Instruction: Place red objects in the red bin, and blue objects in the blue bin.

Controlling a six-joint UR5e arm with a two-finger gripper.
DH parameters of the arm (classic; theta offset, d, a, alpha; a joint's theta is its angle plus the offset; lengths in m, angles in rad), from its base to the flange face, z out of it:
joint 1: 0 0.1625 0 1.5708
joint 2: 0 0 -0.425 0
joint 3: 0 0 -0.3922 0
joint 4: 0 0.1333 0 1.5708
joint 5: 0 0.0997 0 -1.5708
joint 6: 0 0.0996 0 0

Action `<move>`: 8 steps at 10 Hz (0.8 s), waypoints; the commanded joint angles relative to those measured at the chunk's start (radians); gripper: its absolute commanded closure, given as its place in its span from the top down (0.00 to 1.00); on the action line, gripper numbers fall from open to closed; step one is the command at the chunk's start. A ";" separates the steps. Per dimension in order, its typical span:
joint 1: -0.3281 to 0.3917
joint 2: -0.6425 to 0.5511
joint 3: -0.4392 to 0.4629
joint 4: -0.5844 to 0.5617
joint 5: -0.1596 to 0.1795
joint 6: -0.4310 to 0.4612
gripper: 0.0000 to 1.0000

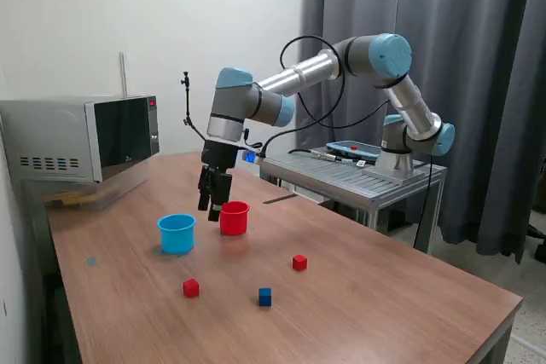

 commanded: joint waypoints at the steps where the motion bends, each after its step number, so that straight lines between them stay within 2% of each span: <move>1: 0.018 -0.010 -0.079 0.214 0.057 -0.026 1.00; 3: 0.024 -0.015 -0.146 0.349 0.069 -0.064 1.00; 4: 0.024 -0.015 -0.177 0.411 0.095 -0.069 1.00; 5: 0.030 -0.015 -0.183 0.440 0.108 -0.085 1.00; 7: 0.058 -0.010 -0.188 0.462 0.109 -0.153 1.00; 8: 0.064 -0.001 -0.196 0.462 0.109 -0.156 1.00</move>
